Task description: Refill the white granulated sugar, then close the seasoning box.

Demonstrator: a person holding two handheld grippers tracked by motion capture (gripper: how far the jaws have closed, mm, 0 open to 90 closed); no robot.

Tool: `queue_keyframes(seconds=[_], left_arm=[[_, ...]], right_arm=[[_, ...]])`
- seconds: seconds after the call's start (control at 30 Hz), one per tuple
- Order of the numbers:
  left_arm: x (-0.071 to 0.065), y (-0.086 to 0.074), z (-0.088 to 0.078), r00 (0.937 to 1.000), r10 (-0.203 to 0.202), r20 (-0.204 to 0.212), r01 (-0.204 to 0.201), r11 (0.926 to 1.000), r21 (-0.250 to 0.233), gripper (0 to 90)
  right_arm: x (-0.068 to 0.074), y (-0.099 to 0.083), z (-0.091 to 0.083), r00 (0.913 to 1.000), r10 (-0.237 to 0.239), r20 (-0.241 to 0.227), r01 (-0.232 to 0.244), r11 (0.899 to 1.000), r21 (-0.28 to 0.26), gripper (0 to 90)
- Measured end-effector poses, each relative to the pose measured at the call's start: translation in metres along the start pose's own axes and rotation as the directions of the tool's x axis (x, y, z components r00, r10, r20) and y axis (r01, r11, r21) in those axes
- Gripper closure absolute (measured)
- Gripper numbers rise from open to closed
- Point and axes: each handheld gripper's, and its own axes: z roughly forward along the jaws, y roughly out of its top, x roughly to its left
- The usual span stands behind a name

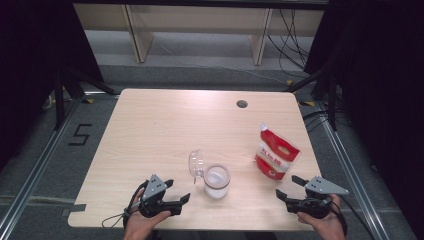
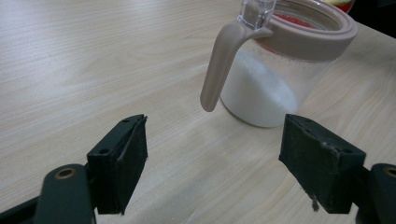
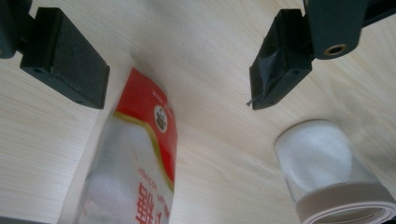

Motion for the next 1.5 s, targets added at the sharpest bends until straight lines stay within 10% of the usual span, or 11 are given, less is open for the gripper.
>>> queue_keyframes(seconds=[1.1,1.5], left_arm=[[0.026,0.037,-0.003,0.9949,-0.082,-0.060,0.078,0.9954,-0.056,24.0],[0.019,0.054,-0.001,0.9997,-0.014,-0.022,0.012,0.9955,-0.094,70.8]], right_arm=[[0.006,-0.004,0.002,0.9991,-0.040,0.011,0.040,0.998,0.038,20.3],[0.010,-0.003,0.001,0.9995,-0.028,0.012,0.027,0.999,0.040,20.5]])
